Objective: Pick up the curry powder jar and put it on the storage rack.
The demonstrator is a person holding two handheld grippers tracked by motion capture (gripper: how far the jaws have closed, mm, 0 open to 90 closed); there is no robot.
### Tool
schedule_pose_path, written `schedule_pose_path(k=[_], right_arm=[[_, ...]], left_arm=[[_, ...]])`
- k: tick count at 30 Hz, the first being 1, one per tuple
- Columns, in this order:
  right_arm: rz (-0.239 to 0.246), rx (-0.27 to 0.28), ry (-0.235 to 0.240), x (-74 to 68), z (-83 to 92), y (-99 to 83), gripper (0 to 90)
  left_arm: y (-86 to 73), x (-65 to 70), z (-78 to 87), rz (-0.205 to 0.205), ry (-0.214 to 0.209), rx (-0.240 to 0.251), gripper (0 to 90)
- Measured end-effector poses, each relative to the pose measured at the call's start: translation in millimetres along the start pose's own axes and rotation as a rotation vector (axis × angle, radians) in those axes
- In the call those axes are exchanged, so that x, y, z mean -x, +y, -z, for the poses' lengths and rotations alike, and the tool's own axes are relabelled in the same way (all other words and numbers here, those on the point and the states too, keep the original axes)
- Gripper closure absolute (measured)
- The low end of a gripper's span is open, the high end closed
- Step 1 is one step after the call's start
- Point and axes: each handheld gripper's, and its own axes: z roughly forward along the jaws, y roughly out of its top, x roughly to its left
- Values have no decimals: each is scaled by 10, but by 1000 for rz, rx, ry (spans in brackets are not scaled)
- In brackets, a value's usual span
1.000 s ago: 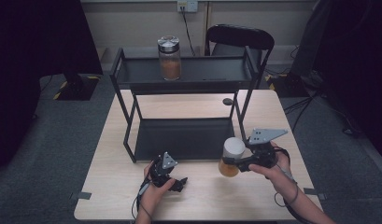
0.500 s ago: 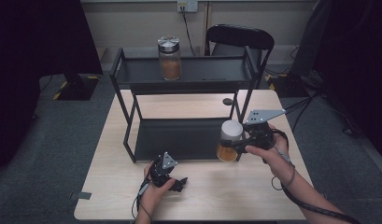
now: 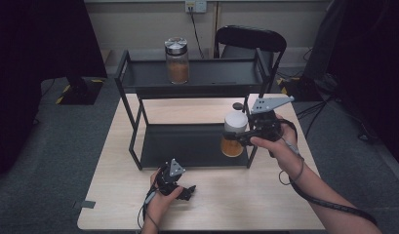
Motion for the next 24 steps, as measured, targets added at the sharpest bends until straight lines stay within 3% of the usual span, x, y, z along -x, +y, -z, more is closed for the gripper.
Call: schedule_pose_path(k=[4, 24], right_arm=[[-5, 17, 6, 16, -3, 134, 341], [10, 29, -50, -56, 168, 916, 342]], left_arm=[[-1, 1, 0, 1, 0, 1, 0], [-2, 3, -1, 2, 1, 2, 0]])
